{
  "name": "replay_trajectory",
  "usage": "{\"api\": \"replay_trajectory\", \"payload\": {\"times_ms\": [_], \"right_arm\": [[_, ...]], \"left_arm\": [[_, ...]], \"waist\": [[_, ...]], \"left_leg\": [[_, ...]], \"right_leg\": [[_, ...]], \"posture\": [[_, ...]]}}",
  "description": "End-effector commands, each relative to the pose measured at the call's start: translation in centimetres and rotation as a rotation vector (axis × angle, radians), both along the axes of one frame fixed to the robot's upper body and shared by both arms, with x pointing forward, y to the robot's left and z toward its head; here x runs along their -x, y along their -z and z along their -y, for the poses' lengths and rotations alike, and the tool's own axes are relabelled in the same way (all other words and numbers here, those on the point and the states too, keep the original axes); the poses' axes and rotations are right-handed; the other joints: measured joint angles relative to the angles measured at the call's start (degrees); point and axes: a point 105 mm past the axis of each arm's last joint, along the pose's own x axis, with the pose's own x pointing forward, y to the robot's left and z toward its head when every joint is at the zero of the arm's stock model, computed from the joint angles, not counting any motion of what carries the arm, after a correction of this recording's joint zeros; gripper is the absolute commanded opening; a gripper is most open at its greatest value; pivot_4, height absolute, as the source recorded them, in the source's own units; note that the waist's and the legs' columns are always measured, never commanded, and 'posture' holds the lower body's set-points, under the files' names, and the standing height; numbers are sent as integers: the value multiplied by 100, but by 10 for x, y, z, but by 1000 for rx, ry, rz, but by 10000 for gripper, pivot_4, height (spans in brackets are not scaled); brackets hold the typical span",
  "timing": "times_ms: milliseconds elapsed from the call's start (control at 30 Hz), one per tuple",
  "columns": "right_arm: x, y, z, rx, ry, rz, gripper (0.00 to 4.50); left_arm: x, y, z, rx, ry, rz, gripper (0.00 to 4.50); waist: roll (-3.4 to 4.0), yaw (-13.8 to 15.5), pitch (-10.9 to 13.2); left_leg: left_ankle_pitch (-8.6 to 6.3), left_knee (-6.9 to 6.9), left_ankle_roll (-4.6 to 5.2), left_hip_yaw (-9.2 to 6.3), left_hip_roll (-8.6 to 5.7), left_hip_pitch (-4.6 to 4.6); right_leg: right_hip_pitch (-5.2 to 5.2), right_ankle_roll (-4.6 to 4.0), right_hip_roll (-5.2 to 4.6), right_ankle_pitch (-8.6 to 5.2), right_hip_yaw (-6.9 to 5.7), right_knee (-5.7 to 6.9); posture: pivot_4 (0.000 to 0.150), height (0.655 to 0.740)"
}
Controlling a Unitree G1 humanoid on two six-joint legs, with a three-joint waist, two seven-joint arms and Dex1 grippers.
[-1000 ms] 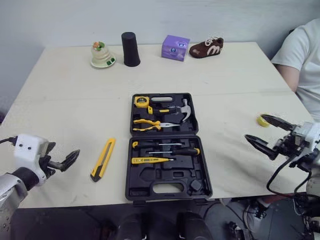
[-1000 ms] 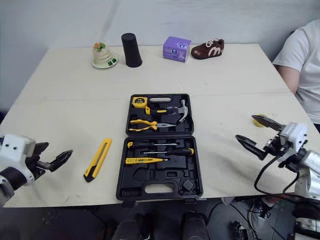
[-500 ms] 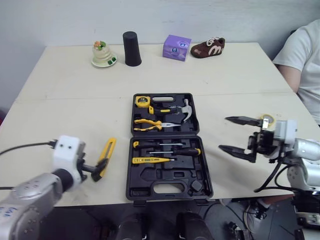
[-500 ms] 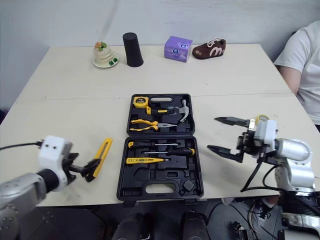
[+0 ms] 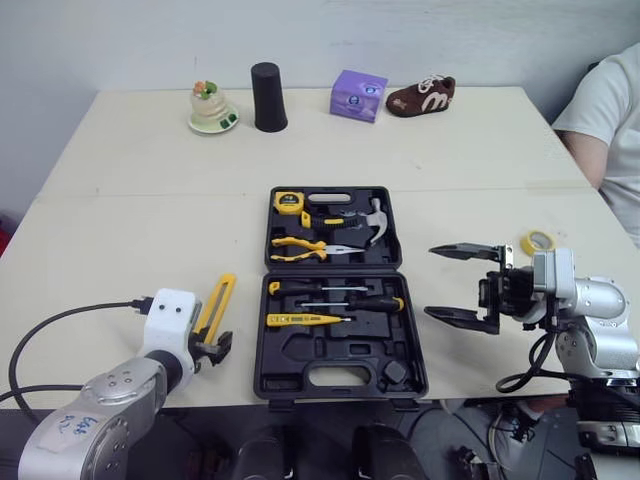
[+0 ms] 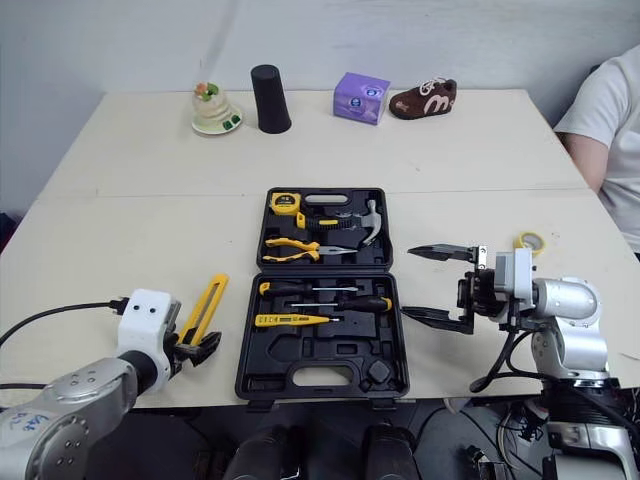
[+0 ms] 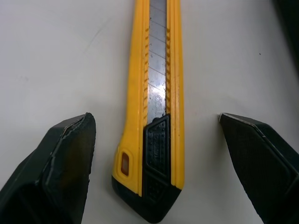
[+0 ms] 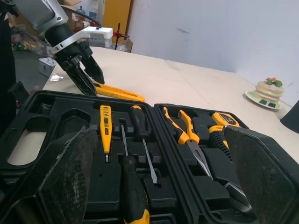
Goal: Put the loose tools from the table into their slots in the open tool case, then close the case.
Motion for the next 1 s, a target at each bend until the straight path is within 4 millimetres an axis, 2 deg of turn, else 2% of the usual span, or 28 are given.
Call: {"api": "replay_trajectory", "payload": {"times_ms": [33,133,167,233,333,400,533,700,733,833,1000], "right_arm": [[4,-2,1,1,-4,35,45000],[3,-2,3,-2,19,47,45000],[3,-1,3,1,20,43,45000],[4,0,3,5,20,37,45000],[4,-1,4,-3,37,38,45000],[5,0,5,-5,47,37,45000],[6,3,8,-2,70,31,45000],[5,7,17,6,120,21,45000],[5,8,20,10,135,18,45000],[5,12,33,51,202,-11,45000],[8,8,44,68,254,-24,45000]], "left_arm": [[-3,2,1,7,17,1,44177],[-7,5,0,25,9,2,44177],[-9,7,-2,26,0,-2,41844],[-11,10,-3,25,-3,-13,35989],[-10,21,-2,8,24,-51,22685],[-12,21,-5,10,-4,-33,13884],[-14,16,-17,-3,-55,5,12933],[-10,-3,-34,-34,-29,96,12933],[-14,-16,-35,-44,29,176,12933],[-20,-54,-24,-94,353,346,12932],[-20,-82,7,-39,752,453,12932]], "waist": [[0,0,0],[1,8,0],[1,20,0],[1,29,-1],[5,20,-3],[22,17,-13],[32,16,-19],[32,-31,-19],[32,-33,-19],[19,9,-11],[24,8,-14]], "left_leg": [[0,1,0,0,0,0],[1,2,1,0,-1,0],[1,2,1,-1,-1,0],[3,3,2,-5,-4,1],[4,2,1,-4,-4,2],[5,0,0,-4,-4,4],[12,-8,-7,-4,-3,13],[14,-18,-14,-2,2,16],[13,-19,-17,0,5,16],[13,-17,-21,-1,10,8],[4,-16,-16,-2,-9,-2]], "right_leg": [[0,0,0,0,0,0],[1,0,-4,0,0,1],[1,0,-8,0,-1,2],[3,0,-16,0,-4,3],[4,0,-19,0,-5,4],[5,0,-19,0,-4,5],[9,-1,-19,0,-5,7],[2,-11,-17,-5,-6,13],[-1,-14,-14,-7,-7,13],[-12,-25,-11,-12,-12,15],[-15,-33,-44,-12,-20,9]], "posture": [[1500,7400],[1500,7400],[1500,7400],[1500,7400],[1500,7400],[1500,7400],[1500,7400],[1500,7400],[1500,7400],[1500,7400],[1500,7400]]}}
